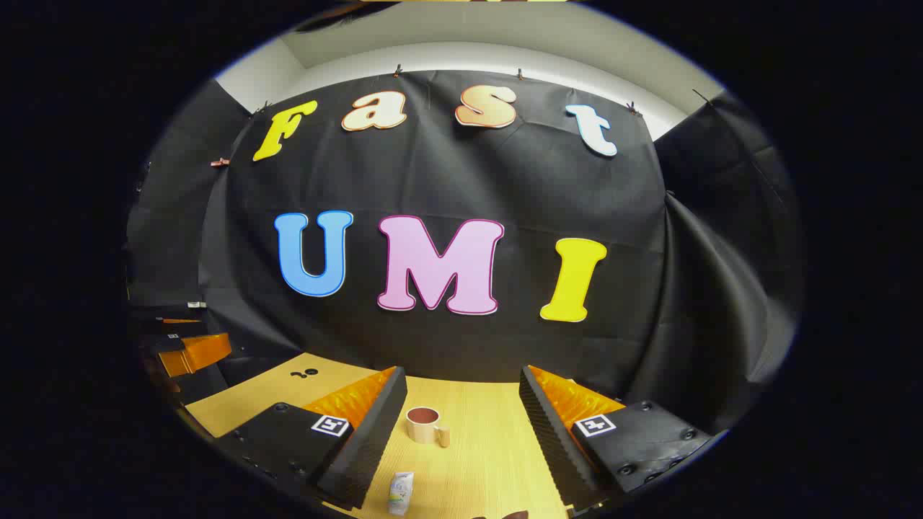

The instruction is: Put the toothbrush and toothpaste on the desktop into the cup, then pick up the cup and place it on the coaster on the desktop.

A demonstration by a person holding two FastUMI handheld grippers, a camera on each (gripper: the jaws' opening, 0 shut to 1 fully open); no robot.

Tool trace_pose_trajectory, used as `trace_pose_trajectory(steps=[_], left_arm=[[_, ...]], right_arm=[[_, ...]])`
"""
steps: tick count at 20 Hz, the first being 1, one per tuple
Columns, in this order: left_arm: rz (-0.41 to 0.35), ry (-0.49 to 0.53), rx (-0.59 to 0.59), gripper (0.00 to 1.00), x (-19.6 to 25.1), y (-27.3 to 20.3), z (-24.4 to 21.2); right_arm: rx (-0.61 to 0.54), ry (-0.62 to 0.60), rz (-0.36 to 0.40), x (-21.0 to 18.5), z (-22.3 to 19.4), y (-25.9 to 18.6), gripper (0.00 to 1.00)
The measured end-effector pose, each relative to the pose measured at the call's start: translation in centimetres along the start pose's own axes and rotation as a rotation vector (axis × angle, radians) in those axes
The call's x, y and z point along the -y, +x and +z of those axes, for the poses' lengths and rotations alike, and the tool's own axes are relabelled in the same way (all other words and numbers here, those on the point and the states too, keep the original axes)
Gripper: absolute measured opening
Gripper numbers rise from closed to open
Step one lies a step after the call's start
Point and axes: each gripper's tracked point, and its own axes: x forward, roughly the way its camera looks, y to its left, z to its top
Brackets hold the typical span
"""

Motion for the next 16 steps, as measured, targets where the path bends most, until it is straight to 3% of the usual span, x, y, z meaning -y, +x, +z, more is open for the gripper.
trace_pose_trajectory(steps=[7,16], left_arm=[[-0.019,-0.002,-0.007,0.97,-0.1,0.1,-0.5],[-0.013,-0.009,-0.028,0.97,-0.6,-0.1,-1.3]], right_arm=[[-0.032,0.012,-0.013,-0.3,-0.6,0.1,0.96],[-0.065,-0.018,0.026,-2.1,-1.8,0.0,0.96]])
